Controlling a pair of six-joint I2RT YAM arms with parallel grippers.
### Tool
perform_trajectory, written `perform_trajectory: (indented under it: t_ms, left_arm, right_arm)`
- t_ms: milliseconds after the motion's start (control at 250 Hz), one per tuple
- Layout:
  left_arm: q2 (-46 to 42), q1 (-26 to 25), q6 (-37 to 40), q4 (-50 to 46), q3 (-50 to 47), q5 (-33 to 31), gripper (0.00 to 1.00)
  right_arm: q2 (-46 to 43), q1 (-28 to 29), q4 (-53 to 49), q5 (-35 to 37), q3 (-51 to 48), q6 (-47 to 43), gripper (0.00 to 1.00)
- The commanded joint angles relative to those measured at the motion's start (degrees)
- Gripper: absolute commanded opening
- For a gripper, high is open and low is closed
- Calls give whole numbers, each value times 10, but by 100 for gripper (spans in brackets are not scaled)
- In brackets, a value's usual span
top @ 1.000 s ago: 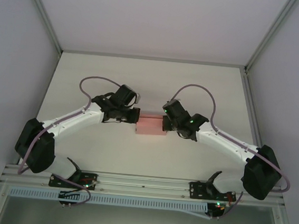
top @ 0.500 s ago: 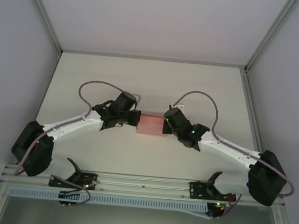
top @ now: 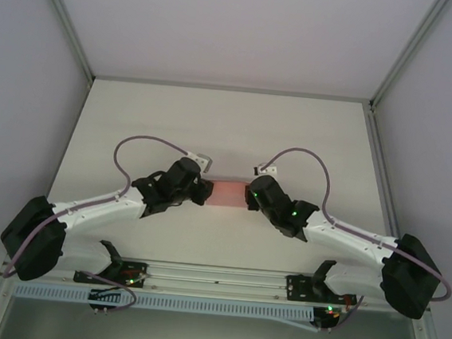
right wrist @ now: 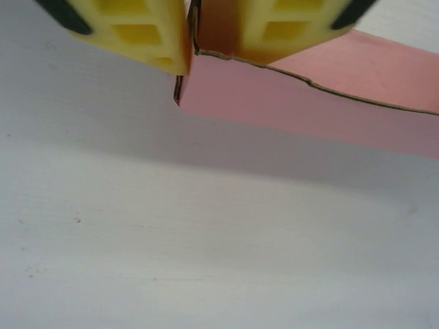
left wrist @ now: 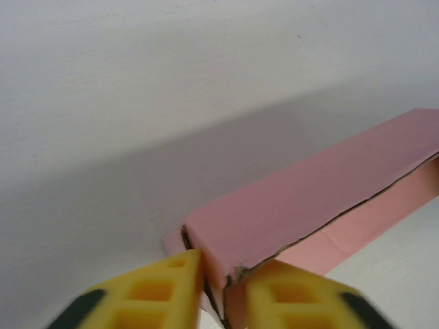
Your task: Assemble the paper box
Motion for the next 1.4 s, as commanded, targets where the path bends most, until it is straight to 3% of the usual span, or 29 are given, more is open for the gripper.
perform_trajectory:
  t_ms: [0,60,128,148,240,276,291,307,343,403,543,755,1006,1394]
  left_arm:
    - [4,-11,12,-66,29,21,41]
    - [9,-11,20,-84,53,16,42]
    - [12,-11,21,-107,79,8,60]
    - [12,-11,20,-115,86,3,65]
    - [11,-11,23,-152,105,-16,73]
    - [9,-11,22,-168,112,-24,82]
    - [9,-11,25,-175,115,-25,96]
    - [7,-11,24,-180,119,-25,100]
    - [3,-10,19,-192,129,-29,100]
    - [-5,-10,14,-201,144,-34,100]
    - [-14,17,-7,-188,165,-21,100]
    - [19,89,-17,-152,159,76,100]
    - [32,113,-22,-113,108,118,100]
    - [60,124,-28,-71,56,163,88]
  right_arm:
    - [-19,11,-2,-29,6,8,33]
    - [-22,11,-12,-27,15,12,44]
    - [-25,11,-29,-25,28,12,59]
    - [-25,11,-35,-24,32,13,60]
    - [-30,11,-73,-24,52,17,64]
    - [-32,11,-87,-24,58,18,69]
    - [-33,11,-92,-14,59,18,72]
    - [-34,12,-97,-10,61,18,75]
    - [-38,11,-107,-2,66,19,90]
    - [-45,10,-113,17,72,14,100]
    - [-64,-1,-96,52,85,31,100]
    - [-31,-76,-115,-14,113,62,100]
    - [-9,-98,-125,-18,90,72,100]
    - [-7,-109,-104,-57,23,95,98]
